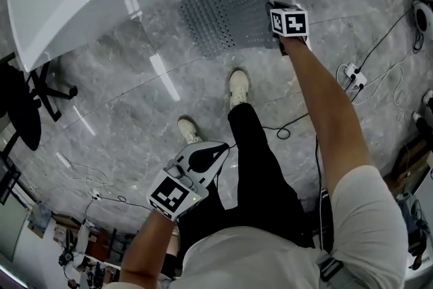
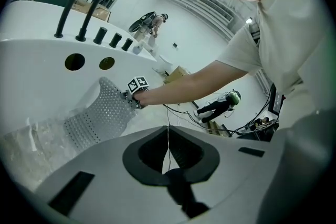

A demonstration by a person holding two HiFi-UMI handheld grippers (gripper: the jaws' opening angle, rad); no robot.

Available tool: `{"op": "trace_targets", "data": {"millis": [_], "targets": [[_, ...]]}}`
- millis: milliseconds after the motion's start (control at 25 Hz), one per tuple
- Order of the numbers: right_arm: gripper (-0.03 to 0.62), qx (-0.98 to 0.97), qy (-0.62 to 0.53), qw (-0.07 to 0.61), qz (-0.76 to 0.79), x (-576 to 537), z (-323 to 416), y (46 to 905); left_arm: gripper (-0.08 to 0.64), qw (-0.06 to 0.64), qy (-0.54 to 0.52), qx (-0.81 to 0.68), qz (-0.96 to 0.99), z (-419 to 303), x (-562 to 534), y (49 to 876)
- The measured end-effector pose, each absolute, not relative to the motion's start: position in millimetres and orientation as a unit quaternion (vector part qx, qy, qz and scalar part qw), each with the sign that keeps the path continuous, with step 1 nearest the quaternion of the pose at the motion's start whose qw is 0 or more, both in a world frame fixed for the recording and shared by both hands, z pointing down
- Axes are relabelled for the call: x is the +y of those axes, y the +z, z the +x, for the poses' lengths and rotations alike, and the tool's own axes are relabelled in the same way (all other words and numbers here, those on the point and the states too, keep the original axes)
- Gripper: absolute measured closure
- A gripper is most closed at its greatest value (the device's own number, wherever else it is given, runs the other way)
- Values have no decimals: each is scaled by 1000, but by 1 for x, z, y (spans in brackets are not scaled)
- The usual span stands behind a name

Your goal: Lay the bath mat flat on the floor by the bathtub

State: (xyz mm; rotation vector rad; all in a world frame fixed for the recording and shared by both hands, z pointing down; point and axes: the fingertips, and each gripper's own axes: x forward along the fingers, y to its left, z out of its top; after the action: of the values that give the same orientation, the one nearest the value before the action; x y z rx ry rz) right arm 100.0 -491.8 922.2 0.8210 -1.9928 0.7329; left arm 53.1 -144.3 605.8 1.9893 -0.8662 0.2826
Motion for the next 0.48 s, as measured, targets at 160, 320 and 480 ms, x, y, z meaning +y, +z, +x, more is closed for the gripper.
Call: {"op": "trace_targets", "data": {"millis": [160,320,480], "targets": [[532,-784,291,429,342,-520,141,940,541,453,127,-332,817,75,-174,615],[528,-775,282,443,351,-540,171,954,541,451,138,-313,825,94,-194,624],[509,-764,277,455,365,-557,202,967,541,461,150,-300,822,109,-206,636]]}}
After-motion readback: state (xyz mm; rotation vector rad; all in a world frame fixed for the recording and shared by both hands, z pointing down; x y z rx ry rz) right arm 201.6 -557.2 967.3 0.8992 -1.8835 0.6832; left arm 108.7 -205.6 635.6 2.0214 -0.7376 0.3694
